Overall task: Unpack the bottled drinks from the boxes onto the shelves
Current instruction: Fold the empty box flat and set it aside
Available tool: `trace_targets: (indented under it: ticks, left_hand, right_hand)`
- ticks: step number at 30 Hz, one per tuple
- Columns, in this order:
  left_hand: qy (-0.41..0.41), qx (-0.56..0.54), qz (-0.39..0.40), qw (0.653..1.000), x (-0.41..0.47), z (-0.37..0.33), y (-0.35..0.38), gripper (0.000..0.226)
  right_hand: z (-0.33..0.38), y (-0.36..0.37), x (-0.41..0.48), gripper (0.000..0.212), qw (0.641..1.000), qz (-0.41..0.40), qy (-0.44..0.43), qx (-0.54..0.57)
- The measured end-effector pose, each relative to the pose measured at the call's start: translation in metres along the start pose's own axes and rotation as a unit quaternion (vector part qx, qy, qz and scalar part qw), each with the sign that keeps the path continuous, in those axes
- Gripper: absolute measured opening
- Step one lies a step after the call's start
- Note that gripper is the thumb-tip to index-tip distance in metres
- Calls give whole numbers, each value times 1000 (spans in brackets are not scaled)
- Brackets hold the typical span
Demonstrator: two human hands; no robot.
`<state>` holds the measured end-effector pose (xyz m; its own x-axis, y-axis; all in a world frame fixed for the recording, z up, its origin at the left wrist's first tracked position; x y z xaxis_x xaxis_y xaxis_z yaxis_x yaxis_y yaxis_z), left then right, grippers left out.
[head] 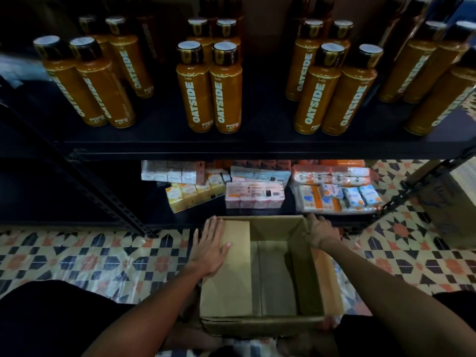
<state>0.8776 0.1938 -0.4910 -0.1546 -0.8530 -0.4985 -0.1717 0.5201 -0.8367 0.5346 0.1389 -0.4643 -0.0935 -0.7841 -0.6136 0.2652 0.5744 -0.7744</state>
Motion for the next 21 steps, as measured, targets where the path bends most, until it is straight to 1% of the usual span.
trace_targets:
  ticks: [2,4,5,6,8,11,14,15,16,17,19,21]
  left_hand:
    - [-23,-9,7,1000,-3,6,2,78]
    - [-31,-8,17,999,-5,10,2,81]
    - [-32,-3,26,999,-4,12,2,81]
    - [-35,1,38,999,-2,14,2,81]
    - [-41,1,57,998,0,13,2,81]
    - [-41,-2,69,997,0,8,3,81]
    - [-41,2,76,996,0,7,2,82]
    - [-39,5,80,996,0,7,1,82]
    - [-34,8,83,996,0,7,0,83]
    - [-26,9,85,996,0,7,-2,83]
    - [-3,4,85,996,-2,6,-6,83]
    - [17,8,82,996,-4,9,-7,80]
  right_hand:
    - [2,-7,-3,68,998,-27,11,-60]
    - [9,-15,-4,76,983,-48,25,-174]
    - [14,-19,-3,74,971,-53,34,-231]
    - [19,-25,-3,66,959,-56,44,-275]
    - [33,-38,-7,45,945,-35,70,-318]
    - [61,-55,-19,39,922,0,98,-374]
    - [92,-61,-37,33,898,5,91,-430]
    - [101,-62,-43,31,898,-2,86,-432]
    - [108,-64,-47,31,907,-16,72,-414]
    - [113,-66,-49,31,925,-35,49,-374]
    - [119,-68,-52,33,967,-67,-18,-246]
    - [121,-58,-58,43,988,-46,-83,-123]
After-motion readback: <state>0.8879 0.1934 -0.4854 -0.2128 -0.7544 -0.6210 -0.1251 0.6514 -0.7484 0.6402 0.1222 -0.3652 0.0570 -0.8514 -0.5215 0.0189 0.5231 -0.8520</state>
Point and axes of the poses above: each hand's wrist, its own x-axis towards the middle knuckle, its own y-axis out of the palm, z = x × y, the point moved 6 cm from there along x, towards the middle knuckle, and after that the axes turned 8 degrees about z, right-handed, at the moved point
